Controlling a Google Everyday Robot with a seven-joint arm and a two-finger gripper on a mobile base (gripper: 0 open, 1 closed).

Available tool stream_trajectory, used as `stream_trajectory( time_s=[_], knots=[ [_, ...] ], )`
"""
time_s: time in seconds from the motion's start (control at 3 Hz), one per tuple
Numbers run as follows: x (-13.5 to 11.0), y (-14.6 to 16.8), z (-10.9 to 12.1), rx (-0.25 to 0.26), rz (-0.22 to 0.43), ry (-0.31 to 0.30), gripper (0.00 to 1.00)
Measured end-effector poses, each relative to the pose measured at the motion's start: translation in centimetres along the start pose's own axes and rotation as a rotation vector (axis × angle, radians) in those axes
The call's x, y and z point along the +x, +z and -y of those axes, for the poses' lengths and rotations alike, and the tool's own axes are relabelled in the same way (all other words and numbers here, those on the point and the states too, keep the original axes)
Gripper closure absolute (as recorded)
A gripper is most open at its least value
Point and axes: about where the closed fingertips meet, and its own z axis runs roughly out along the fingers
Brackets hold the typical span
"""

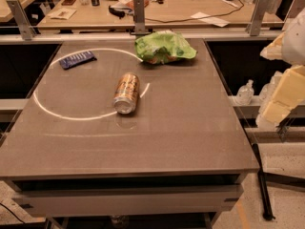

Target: Place orange can upright

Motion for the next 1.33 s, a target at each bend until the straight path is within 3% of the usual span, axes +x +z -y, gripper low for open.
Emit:
stream_trajectory(
  time_s=[0.33,0.67,1.0,1.33],
  knots=[
    [-0.3,0.2,1.4,-0.135,0.120,0.210,0.00],
    [-1.1,-1.0,3.8,-0.194,0.182,0.392,0.00],
    [-3.6,-2.4,7.1,-0.155,0.188,0.526,0.00],
    [-6.9,-1.5,10.0,-0.120,0.161,0.586,0.00]
  ],
)
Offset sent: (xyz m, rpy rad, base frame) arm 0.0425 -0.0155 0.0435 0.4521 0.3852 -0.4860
